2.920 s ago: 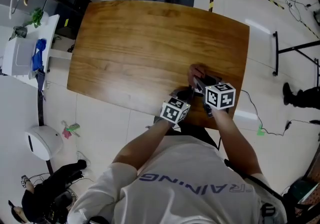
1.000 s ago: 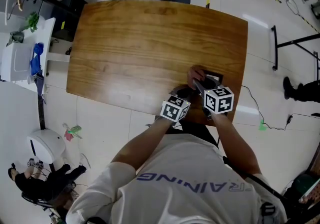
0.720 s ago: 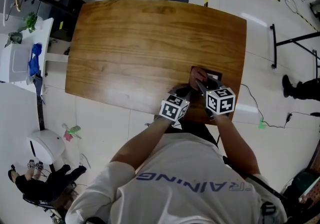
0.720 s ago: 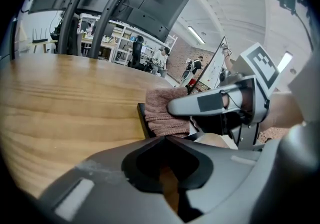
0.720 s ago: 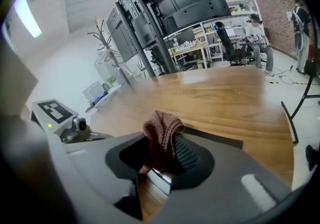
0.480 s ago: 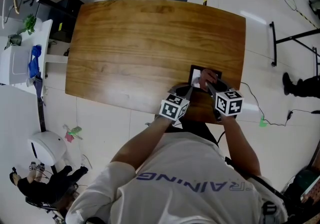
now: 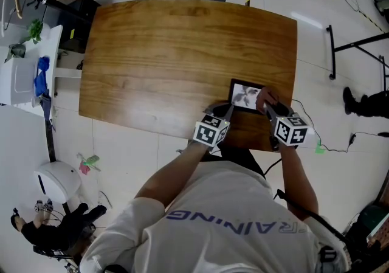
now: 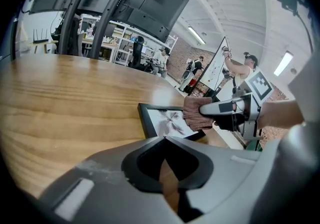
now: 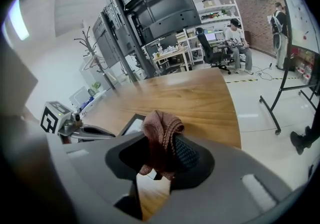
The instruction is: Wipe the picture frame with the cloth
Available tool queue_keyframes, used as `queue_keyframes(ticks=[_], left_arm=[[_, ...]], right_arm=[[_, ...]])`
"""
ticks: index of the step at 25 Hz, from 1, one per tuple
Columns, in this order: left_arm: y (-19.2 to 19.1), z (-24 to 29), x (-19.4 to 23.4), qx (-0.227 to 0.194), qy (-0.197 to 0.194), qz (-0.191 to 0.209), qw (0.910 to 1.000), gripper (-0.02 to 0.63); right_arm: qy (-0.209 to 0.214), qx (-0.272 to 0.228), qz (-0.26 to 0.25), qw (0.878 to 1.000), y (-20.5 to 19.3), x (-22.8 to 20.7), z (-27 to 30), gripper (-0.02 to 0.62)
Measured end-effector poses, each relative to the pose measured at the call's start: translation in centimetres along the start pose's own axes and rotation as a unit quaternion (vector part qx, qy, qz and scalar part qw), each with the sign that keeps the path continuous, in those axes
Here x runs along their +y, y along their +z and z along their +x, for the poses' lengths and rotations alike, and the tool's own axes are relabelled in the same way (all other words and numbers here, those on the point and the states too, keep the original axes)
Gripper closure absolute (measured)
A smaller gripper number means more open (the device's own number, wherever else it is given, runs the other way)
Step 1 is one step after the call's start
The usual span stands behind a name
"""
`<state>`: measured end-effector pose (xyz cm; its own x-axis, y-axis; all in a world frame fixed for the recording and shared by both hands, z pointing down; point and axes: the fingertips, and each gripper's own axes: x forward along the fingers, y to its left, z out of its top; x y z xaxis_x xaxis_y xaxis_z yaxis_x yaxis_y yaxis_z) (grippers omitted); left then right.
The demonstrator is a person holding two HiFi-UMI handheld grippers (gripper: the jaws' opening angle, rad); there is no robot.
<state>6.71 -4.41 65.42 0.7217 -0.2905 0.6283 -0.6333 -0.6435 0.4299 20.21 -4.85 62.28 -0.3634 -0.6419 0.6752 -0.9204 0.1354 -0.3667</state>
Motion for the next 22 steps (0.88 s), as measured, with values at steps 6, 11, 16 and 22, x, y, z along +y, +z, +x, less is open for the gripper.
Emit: queue_keyframes(ticks=[6,11,16,22], left_arm=[[0.1,0.0,-0.1,-0.003,0.001,0.000,1.0000,0.603],[0.1,0.0,0.1,-0.006,0.003,-0.004,1.0000,0.603],[0.0,-0.1,0.1,-0.005,0.003,-0.009,0.9999,0.603],[-0.1,-0.3,0.1,-0.001,0.001,-0.012,0.9999,0.603]], right_arm=[[0.017,-0.018,0.012,1.000,1.1,1.8,-0.1,0.469],[0.077,0.002,-0.027,0.997,1.8,7.0,1.5,0.469],[0.099,0.055,-0.074,0.991,0.2,9.5,4.0,0.469],[0.113,0.079,-0.088,0.986,-0.2,10.3,5.2,0.469]])
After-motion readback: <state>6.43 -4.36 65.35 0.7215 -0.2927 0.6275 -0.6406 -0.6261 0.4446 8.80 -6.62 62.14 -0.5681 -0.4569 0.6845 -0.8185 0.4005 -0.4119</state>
